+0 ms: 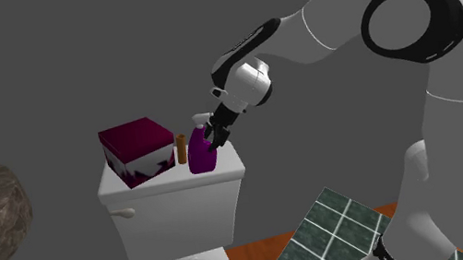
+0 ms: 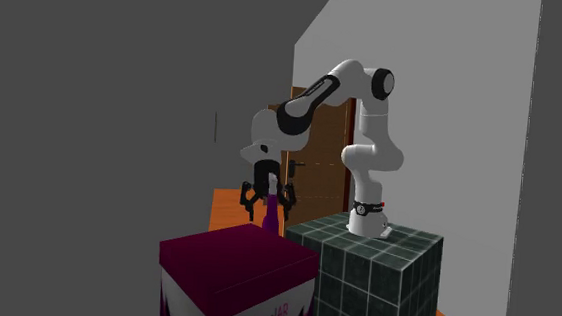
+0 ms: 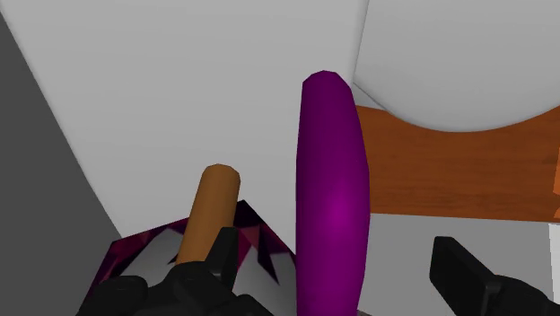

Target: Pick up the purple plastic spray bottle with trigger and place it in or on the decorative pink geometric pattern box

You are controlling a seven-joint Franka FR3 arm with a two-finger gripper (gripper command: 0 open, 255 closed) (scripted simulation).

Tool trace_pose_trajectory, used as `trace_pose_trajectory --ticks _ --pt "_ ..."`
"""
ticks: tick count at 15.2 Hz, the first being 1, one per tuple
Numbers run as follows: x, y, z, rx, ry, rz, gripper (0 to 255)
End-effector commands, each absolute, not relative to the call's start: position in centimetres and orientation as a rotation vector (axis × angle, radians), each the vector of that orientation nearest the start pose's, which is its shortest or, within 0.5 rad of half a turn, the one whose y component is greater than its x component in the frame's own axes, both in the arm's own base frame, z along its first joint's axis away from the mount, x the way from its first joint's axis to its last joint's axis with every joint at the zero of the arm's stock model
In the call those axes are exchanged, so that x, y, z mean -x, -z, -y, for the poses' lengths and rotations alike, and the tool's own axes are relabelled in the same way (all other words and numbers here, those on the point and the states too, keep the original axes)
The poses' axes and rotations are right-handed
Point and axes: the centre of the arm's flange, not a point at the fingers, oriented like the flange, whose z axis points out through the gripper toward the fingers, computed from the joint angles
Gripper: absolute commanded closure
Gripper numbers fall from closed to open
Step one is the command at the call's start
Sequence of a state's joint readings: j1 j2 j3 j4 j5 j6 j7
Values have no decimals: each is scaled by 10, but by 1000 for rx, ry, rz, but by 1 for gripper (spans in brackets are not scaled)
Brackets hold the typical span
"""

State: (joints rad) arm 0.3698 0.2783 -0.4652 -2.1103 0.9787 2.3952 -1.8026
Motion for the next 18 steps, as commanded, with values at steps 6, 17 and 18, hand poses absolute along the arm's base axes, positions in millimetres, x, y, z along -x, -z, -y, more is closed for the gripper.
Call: trace_pose_trajectory --ticks 6,17,18 --pt "-582 -296 40 2450 697 1347 0" --pt "-582 -296 40 2450 697 1347 255" --pt "-582 -296 40 2450 697 1347 255"
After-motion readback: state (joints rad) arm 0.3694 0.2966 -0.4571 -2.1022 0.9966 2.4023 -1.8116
